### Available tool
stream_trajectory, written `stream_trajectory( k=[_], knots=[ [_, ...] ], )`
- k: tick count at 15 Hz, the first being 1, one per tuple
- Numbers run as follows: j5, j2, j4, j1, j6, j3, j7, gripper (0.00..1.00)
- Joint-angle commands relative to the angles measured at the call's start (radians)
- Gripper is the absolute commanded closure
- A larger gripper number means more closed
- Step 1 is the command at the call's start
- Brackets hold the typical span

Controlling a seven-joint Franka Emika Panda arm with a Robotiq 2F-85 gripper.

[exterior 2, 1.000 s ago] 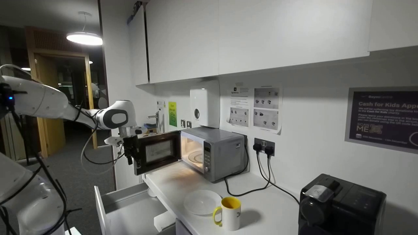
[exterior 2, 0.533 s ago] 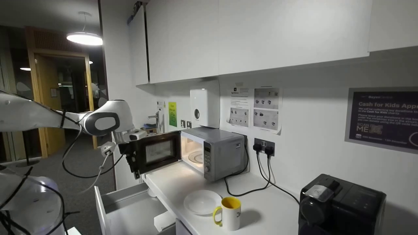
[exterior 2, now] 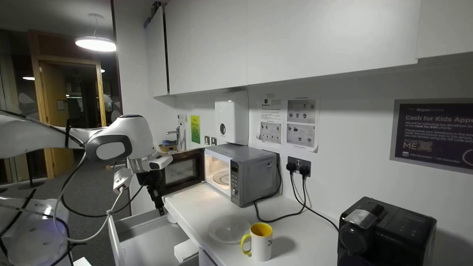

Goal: Move the white plate into the microwave

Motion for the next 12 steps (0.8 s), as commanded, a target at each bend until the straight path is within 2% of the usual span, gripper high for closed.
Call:
stream_trajectory(
  k=[1,5,8,12],
  knots=[
    [0.002,0.049,0.02,-0.017,0.082,-0.089,-0.109,0.0],
    [0.026,0.174,0.053,-0.001,0.208,-0.118,-0.107,0.0],
    [0.052,0.305,0.1,-0.015,0.298,-0.099,-0.047,0.0],
    [0.103,0.449,0.182,-0.019,0.336,-0.088,0.031,0.0]
  ],
)
